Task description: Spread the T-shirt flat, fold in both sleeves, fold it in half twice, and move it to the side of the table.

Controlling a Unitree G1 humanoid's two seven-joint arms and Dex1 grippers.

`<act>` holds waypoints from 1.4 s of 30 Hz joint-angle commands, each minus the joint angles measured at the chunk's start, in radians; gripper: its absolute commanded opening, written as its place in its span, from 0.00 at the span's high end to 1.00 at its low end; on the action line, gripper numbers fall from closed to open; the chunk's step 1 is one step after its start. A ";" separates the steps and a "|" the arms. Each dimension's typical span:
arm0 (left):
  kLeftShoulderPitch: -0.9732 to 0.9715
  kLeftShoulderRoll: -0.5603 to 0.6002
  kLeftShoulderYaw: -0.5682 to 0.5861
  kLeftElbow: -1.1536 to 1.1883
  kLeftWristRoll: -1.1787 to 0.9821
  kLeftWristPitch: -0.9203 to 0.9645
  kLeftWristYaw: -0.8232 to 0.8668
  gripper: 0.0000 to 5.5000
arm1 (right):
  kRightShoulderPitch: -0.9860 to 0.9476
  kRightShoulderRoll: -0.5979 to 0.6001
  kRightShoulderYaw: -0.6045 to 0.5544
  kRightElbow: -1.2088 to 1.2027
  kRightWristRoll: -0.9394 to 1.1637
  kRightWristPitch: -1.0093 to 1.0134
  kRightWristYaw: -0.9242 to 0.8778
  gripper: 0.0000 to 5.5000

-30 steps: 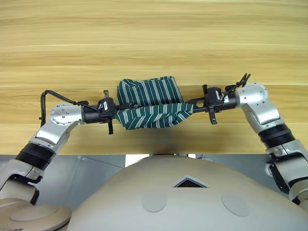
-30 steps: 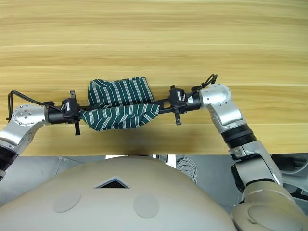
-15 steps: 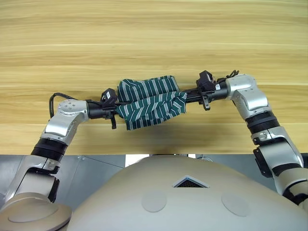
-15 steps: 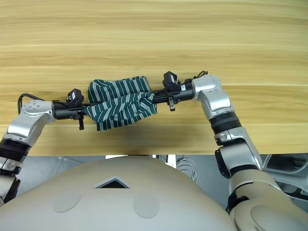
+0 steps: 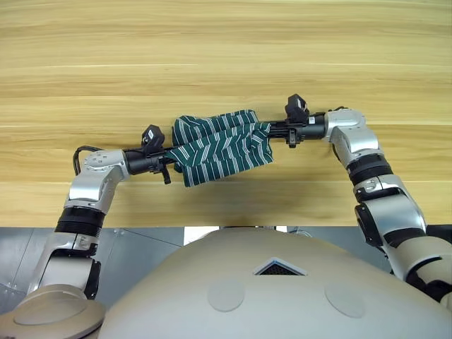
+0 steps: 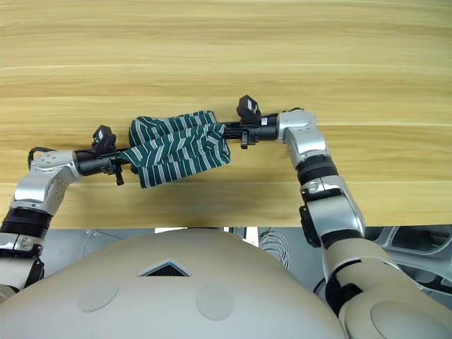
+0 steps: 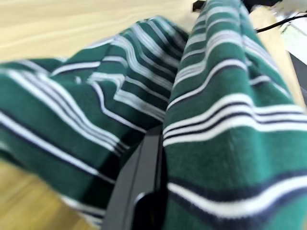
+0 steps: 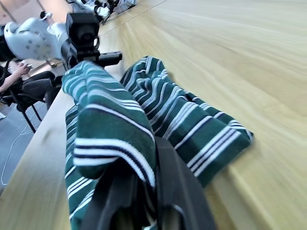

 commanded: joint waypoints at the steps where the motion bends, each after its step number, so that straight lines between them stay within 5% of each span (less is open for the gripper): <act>1: -0.002 -0.014 0.036 0.059 0.053 -0.028 0.026 0.91 | -0.044 0.009 -0.046 0.041 -0.010 0.009 -0.014 0.84; 16: 0.010 -0.098 0.158 0.013 -0.029 0.011 -0.014 0.48 | -0.037 0.049 -0.119 0.068 -0.031 -0.004 -0.060 0.36; 27: -0.078 -0.213 0.339 0.209 -0.049 0.042 0.202 0.17 | 0.001 0.073 -0.166 0.002 -0.039 0.005 -0.132 0.02; 32: -0.075 -0.255 0.341 0.259 0.018 -0.003 0.306 0.02 | 0.018 0.093 -0.161 -0.047 -0.064 0.005 -0.246 0.02; 42: 0.038 -0.236 0.388 0.092 0.180 -0.232 0.526 0.02 | 0.027 0.096 -0.215 -0.091 -0.099 -0.078 -0.466 0.07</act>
